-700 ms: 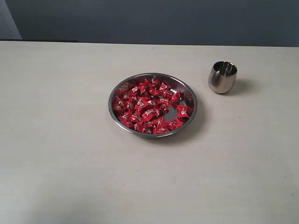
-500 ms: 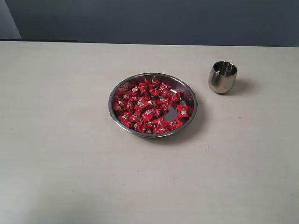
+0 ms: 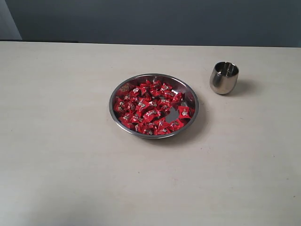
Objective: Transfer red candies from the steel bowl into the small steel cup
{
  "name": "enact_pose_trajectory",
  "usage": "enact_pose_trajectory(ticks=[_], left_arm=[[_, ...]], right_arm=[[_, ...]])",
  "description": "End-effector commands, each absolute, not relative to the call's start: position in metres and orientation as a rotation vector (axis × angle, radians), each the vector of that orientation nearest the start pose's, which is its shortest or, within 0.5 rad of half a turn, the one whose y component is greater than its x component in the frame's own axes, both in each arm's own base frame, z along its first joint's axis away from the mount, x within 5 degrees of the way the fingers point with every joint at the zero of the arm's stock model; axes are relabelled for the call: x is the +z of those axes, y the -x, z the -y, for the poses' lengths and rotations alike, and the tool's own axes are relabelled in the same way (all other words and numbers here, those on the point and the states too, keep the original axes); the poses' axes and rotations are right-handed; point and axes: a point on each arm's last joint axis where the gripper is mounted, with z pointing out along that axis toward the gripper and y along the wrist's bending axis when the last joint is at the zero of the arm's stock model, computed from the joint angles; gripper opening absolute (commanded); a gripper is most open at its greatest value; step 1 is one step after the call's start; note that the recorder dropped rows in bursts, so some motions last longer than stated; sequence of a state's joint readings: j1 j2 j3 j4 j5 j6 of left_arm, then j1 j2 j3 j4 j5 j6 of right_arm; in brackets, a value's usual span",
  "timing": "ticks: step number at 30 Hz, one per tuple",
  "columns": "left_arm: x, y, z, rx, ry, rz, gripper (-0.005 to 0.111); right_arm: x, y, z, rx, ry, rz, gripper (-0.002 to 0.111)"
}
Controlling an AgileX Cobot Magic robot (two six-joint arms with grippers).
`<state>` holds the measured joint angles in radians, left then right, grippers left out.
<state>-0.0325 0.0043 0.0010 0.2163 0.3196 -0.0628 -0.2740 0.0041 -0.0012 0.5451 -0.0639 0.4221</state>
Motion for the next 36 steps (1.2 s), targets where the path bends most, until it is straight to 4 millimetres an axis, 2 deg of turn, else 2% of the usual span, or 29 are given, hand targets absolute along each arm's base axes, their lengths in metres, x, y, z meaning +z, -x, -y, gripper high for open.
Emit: enact_pose_trajectory(ticks=[1,9,11,14,16,17,19,20,21,23,25,26,29,30,31,32,33,34,35,36], left_arm=[[0.186,-0.054,-0.004,0.138,-0.107,-1.788,0.000],[0.186,-0.054,-0.004,0.138,-0.107,-1.788,0.000],[0.186,-0.054,-0.004,0.138,-0.107,-1.788,0.000],[0.186,-0.054,-0.004,0.138,-0.107,-1.788,0.000],[0.186,-0.054,-0.004,0.138,-0.107,-1.788,0.000],[0.186,-0.054,-0.004,0.138,-0.107,-1.788,0.000],[0.186,-0.054,-0.004,0.138,-0.107,-1.788,0.000],[0.186,-0.054,-0.004,0.138,-0.107,-1.788,0.000],[0.186,-0.054,-0.004,0.138,-0.107,-1.788,0.000],[0.186,-0.054,-0.004,0.138,-0.107,-1.788,0.000],[0.186,-0.054,-0.004,0.138,-0.107,-1.788,0.000],[0.186,-0.054,-0.004,0.138,-0.107,-1.788,0.000],[0.186,-0.054,-0.004,0.138,-0.107,-1.788,0.000],[0.186,-0.054,-0.004,0.138,-0.107,-1.788,0.000],[0.186,-0.054,-0.004,0.138,-0.107,-1.788,0.000],[0.186,-0.054,-0.004,0.138,-0.107,-1.788,0.000],[0.186,-0.054,-0.004,0.138,-0.107,-1.788,0.000],[0.186,-0.054,-0.004,0.138,-0.107,-1.788,0.000],[0.186,-0.054,-0.004,0.138,-0.107,-1.788,0.000],[0.186,-0.054,-0.004,0.138,-0.107,-1.788,0.000]], right_arm=[[0.218,-0.053,0.018,0.528,-0.856,-1.168,0.000],[0.222,-0.051,0.020,0.471,-0.805,-1.143,0.000],[0.246,-0.047,0.017,0.392,-0.682,-1.126,0.000],[0.302,-0.039,0.011,0.246,-0.453,-1.074,0.000],[0.339,-0.047,0.010,0.152,-0.339,-1.102,0.000],[0.361,-0.061,0.011,0.102,-0.287,-1.152,-0.001],[0.386,-0.090,0.014,0.071,-0.244,-1.239,-0.001],[0.403,-0.117,0.016,0.049,-0.213,-1.302,-0.001],[0.411,-0.137,0.017,0.046,-0.200,-1.364,-0.001],[0.434,-0.191,0.014,0.039,-0.174,-1.509,-0.001],[0.433,-0.244,0.006,-0.007,-0.111,-1.692,-0.001],[0.431,-0.277,-0.003,-0.039,-0.056,-1.815,-0.001],[0.412,-0.342,-0.040,-0.105,0.151,-2.079,-0.001],[0.404,-0.356,-0.055,-0.111,0.231,-2.145,-0.001],[0.380,-0.385,-0.088,-0.110,0.415,-2.303,-0.001],[0.367,-0.396,-0.102,-0.103,0.489,-2.377,-0.001],[0.341,-0.411,-0.135,-0.029,0.633,-2.480,-0.001],[0.330,-0.415,-0.148,0.030,0.668,-2.509,-0.001],[0.307,-0.424,-0.177,0.147,0.724,-2.547,-0.001],[0.299,-0.426,-0.188,0.192,0.746,-2.552,-0.001]])
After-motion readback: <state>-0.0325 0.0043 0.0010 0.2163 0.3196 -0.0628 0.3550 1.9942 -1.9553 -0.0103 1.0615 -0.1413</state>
